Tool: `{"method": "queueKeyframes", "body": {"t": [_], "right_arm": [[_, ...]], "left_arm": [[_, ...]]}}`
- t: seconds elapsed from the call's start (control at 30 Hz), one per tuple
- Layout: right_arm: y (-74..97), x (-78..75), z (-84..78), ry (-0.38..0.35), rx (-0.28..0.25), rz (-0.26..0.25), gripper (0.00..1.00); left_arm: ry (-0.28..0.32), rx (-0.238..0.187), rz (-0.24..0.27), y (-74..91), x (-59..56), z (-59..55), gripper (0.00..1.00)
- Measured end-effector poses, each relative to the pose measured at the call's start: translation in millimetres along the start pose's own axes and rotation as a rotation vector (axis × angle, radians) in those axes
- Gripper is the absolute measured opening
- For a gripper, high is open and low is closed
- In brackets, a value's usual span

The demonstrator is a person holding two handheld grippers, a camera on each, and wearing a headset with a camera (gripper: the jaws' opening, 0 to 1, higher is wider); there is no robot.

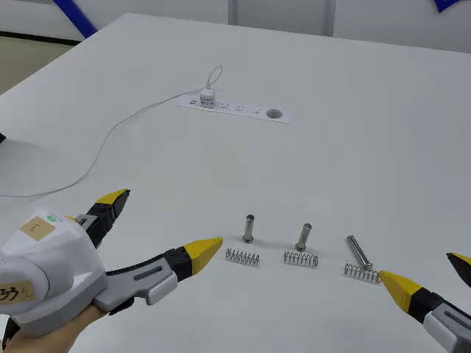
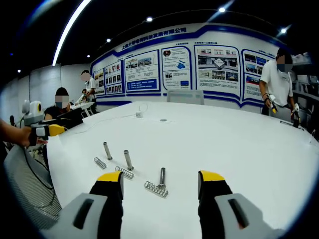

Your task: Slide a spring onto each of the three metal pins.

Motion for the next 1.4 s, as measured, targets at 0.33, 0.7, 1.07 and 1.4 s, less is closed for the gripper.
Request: {"method": "queueKeyframes", "body": {"t": [0.33, 0.7, 1.07, 1.4], "right_arm": [[-25.0, 2.3, -6.5, -0.039, 0.067, 0.017, 0.56], [-54.9, 9.5, -6.4, 0.047, 0.118, 0.11, 0.47], [-85.8, 3.0, -26.7, 0.052, 0.238, 0.102, 0.38], [-101.0, 3.3, -49.7, 0.014, 0.369, 0.081, 0.32]], "left_arm": [[0.004, 0.035, -0.032, -2.9, -6.6, -8.0, 0.96], [-0.003, 0.068, -0.035, -3.4, -6.9, -14.5, 0.96], [-0.021, 0.097, -0.055, -4.4, -12.2, -19.7, 0.95], [-0.017, 0.099, -0.048, -4.5, -8.9, -21.0, 0.95]]}}
Point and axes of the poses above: the centre of the closed fingertips' face, and the gripper's own axes: y roughly backward along the fingers, x roughly to its left, z roughly out of its top, the point moved 1 cm from there along y, roughly backward along the fingers, and after that the axes turned 5 degrees about -z, right-handed, at the moved point
